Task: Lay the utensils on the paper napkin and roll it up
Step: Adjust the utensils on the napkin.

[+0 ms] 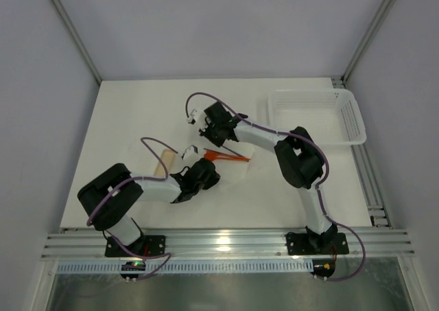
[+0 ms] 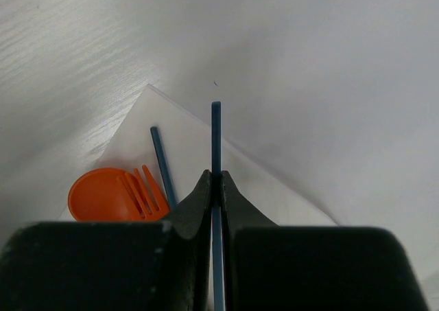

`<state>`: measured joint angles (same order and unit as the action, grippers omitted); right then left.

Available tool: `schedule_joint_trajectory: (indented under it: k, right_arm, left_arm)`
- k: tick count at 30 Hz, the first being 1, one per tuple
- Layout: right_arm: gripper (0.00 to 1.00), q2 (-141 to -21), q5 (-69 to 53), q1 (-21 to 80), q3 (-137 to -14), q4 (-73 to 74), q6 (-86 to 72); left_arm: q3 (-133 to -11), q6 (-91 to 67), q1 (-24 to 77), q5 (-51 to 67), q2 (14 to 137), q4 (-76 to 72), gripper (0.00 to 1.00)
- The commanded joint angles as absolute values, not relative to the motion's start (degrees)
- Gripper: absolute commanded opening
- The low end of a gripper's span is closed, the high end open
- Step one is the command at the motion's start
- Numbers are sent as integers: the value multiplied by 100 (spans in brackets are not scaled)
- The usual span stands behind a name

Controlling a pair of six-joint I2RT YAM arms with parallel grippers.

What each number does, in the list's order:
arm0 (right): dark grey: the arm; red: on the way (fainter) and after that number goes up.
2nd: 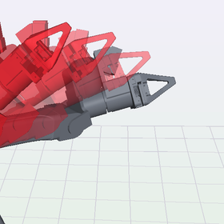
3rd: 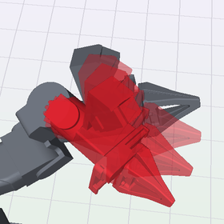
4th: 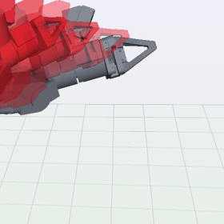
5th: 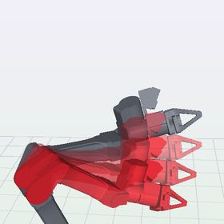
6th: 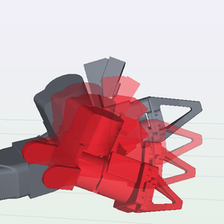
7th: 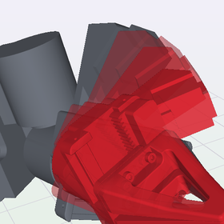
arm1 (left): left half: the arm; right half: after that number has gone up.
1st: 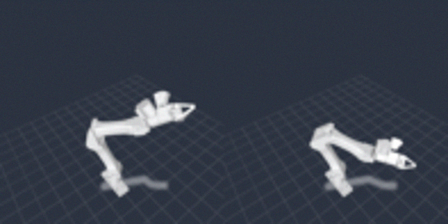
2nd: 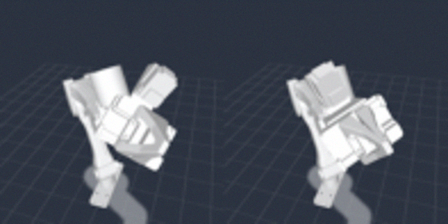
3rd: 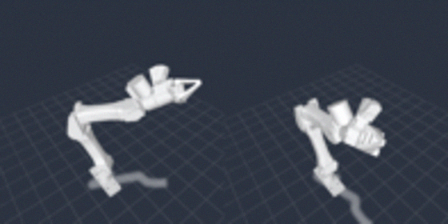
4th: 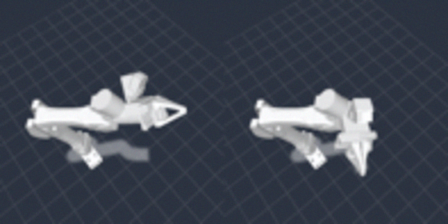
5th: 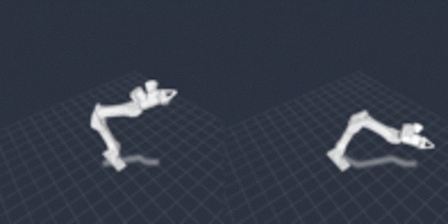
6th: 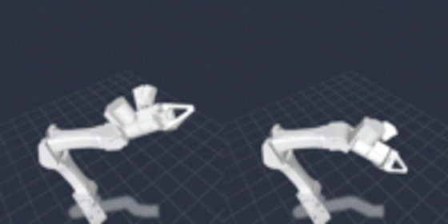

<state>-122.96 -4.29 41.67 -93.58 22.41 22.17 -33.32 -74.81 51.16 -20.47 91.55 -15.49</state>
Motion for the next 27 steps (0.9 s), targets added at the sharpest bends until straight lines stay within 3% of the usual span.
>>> schedule_joint_trajectory:
  k: [1,27]
  right_arm:
    - [4,-11892,-220,4228,-9308,2303,2259]
    - [4,-11918,-26,4271,-9097,2276,2276]
  left_arm:
    - [-3445,-7497,5142,-2285,9097,-1459,0]
    - [-3375,-7523,5142,-2224,9062,-1521,0]
